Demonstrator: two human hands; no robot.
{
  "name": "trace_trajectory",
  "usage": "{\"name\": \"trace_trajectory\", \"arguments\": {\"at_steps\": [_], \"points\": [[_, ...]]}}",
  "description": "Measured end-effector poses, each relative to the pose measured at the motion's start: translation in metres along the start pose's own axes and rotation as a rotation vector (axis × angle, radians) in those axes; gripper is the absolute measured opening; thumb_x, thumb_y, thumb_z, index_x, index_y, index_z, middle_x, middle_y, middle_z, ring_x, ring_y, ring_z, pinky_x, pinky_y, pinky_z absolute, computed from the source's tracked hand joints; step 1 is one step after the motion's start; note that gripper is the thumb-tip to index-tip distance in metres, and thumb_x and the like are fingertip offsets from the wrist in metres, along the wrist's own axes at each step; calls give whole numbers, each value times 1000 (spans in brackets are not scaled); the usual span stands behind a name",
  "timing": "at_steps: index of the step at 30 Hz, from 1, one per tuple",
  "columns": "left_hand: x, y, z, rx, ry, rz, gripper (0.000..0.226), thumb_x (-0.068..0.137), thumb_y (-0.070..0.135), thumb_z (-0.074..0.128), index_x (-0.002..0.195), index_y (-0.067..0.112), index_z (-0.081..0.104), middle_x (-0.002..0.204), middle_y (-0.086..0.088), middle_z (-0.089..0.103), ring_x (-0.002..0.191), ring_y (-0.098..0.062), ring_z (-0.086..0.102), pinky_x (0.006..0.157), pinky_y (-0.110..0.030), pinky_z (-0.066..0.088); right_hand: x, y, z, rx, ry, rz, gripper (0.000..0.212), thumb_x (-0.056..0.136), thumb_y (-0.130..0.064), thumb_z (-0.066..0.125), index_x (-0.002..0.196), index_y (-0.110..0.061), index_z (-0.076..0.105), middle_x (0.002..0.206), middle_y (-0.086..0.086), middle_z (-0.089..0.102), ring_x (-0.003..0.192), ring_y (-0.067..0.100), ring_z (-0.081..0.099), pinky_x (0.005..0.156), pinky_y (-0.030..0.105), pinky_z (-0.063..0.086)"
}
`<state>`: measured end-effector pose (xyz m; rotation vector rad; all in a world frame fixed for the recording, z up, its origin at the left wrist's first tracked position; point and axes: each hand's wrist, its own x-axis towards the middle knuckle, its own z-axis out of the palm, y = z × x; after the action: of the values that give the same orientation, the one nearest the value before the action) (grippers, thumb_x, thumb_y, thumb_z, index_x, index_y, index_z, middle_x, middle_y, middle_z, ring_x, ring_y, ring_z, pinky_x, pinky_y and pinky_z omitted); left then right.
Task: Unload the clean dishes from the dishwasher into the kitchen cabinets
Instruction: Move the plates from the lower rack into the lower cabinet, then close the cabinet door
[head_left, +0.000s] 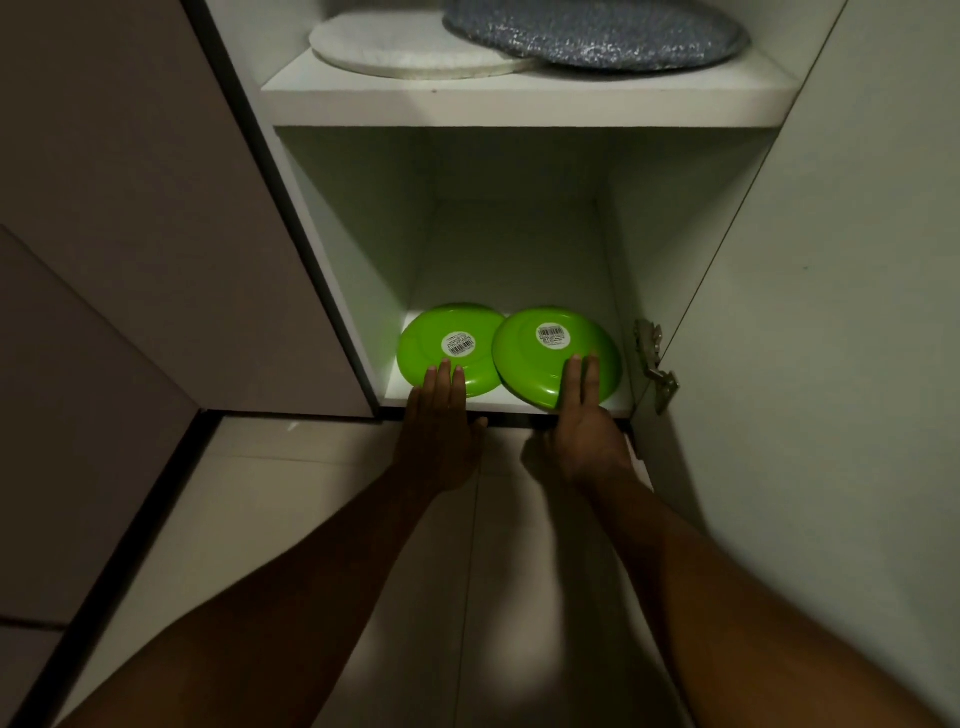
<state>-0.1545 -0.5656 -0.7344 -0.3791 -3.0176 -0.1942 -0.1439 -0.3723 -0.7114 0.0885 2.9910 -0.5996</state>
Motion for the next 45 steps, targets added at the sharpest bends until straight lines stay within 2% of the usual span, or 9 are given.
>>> {"name": "trace_trajectory", "arguments": {"at_steps": [5, 10, 13, 15, 25, 28, 34, 39, 45], "points": [[-21, 4, -21, 1, -28, -9, 68, 92, 41, 36, 140, -5, 47, 146, -25, 44, 135, -42, 44, 106, -52, 40, -24, -6, -8, -88, 47, 24, 79, 94, -28, 50, 156, -4, 7, 162, 22, 2, 126, 41, 41, 102, 45, 38], [-51, 13, -61, -52, -108, -12, 71, 92, 43, 33, 142, -6, 43, 149, -26, 39, 137, -43, 40, 108, -55, 34, -63, -8, -26, -211, 25, -6, 82, 82, -31, 64, 149, 3, 30, 155, 25, 28, 115, 40, 47, 93, 45, 40], [-73, 22, -101, -64, -235, -81, 71, 100, 45, 25, 155, 3, 9, 163, -16, 3, 151, -31, 3, 121, -44, 4, -98, -24, -55, -213, -18, 8, 84, 86, -31, 62, 153, 0, 21, 159, 20, 21, 123, 37, 42, 97, 44, 37], [-91, 34, -147, -72, -284, -117, 71, 102, 44, 25, 156, 7, -3, 164, -12, -9, 151, -26, -8, 122, -40, -2, -127, -43, -97, -177, -70, 46, 87, 87, -32, 61, 155, -3, 12, 162, 16, 11, 130, 34, 35, 104, 43, 33], [-146, 85, -332, -197, -428, -181, 72, 102, 45, 27, 156, 10, -5, 164, -7, -13, 151, -21, -9, 122, -36, -3, -223, -109, -247, -121, -107, 84, 89, 86, -34, 59, 156, -5, 12, 164, 12, 5, 143, 31, 26, 114, 44, 24], [-158, 100, -392, -139, -449, -162, 81, 93, 57, 10, 156, 7, -5, 164, -9, -12, 151, -22, -10, 121, -36, -5, -254, -133, -301, -113, -162, 93, 85, 91, -34, 52, 156, -8, 4, 164, 10, -3, 145, 30, 19, 117, 44, 19], [-189, 135, -535, -208, -450, -165, 75, 97, 49, 16, 156, 6, 1, 164, -12, -6, 152, -24, -8, 122, -38, -4, -322, -180, -425, -122, -144, 162, 80, 74, -29, 70, 143, 1, 43, 152, 19, 39, 127, 35, 50, 98, 47, 45], [-209, 150, -597, -221, -473, -158, 69, 104, 43, 27, 156, 8, -1, 164, -9, -9, 151, -22, -12, 122, -37, -5, -364, -198, -478, -145, -160, 143, 77, 85, -32, 61, 150, -2, 32, 159, 16, 26, 136, 32, 40, 104, 45, 39], [-239, 175, -664, -256, -509, -165, 68, 104, 42, 26, 156, 8, -2, 164, -8, -10, 151, -21, -13, 122, -36, -6, -412, -206, -534, -122, -145, 143, 75, 77, -29, 67, 142, 1, 44, 151, 19, 39, 125, 34, 51, 97, 47, 45]]}}
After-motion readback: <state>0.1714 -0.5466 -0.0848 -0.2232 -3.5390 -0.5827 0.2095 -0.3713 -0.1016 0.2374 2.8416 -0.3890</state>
